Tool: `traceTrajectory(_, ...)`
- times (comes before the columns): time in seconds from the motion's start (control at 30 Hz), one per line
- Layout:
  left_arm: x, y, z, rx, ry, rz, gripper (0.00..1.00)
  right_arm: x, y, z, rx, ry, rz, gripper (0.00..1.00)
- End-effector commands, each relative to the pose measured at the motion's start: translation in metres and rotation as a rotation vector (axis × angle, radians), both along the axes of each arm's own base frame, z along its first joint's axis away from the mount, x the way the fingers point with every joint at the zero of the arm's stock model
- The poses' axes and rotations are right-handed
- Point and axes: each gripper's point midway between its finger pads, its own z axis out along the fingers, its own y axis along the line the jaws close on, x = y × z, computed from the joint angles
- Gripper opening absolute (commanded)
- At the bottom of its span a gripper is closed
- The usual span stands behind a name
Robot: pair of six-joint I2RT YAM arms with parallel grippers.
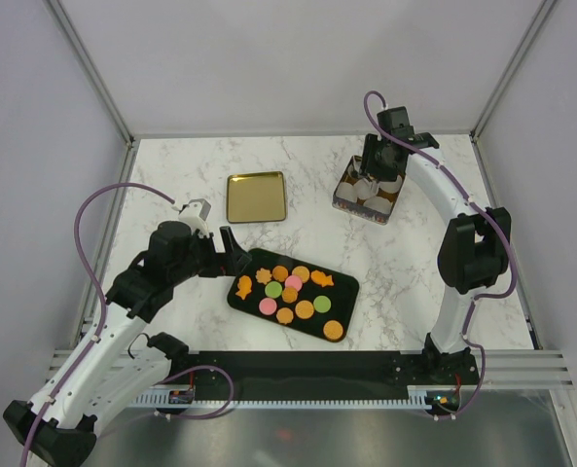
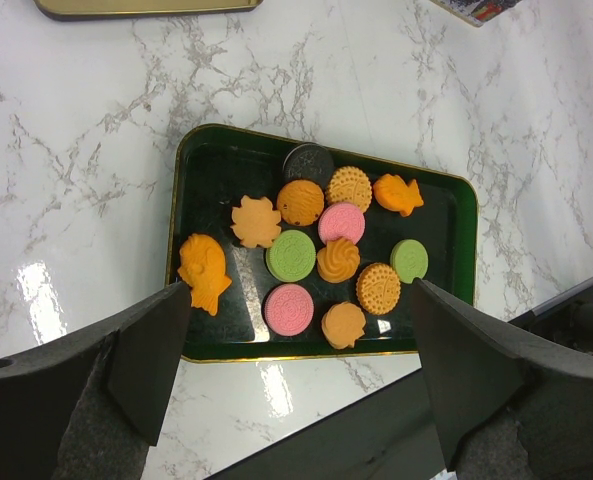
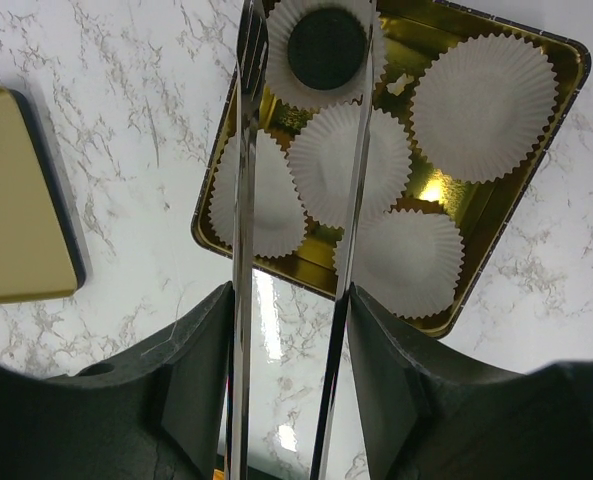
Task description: Pack the cookies
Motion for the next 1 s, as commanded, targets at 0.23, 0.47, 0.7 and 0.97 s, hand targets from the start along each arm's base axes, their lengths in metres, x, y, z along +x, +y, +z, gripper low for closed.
traceTrajectory(0.23, 0.000, 0.002, 0.001, 0.016, -0.017, -0.006, 0.98, 0.000, 0.007, 0.032, 0.044, -0.075, 0.014, 0.55)
traceTrajectory(0.47, 0.000, 0.004, 0.001, 0.018, -0.020, 0.001, 0.98, -0.048, 0.051, 0.059, 0.053, -0.113, 0.145, 0.54)
traceTrajectory(0.7, 0.002, 0.012, 0.007, 0.035, -0.044, 0.041, 0.98, -0.147, 0.134, 0.048, 0.045, -0.060, 0.459, 0.54)
traceTrajectory(0.97, 0.009, 0.033, 0.018, 0.079, -0.097, 0.146, 0.98, -0.251, 0.161, 0.023, 0.015, 0.061, 0.719, 0.53)
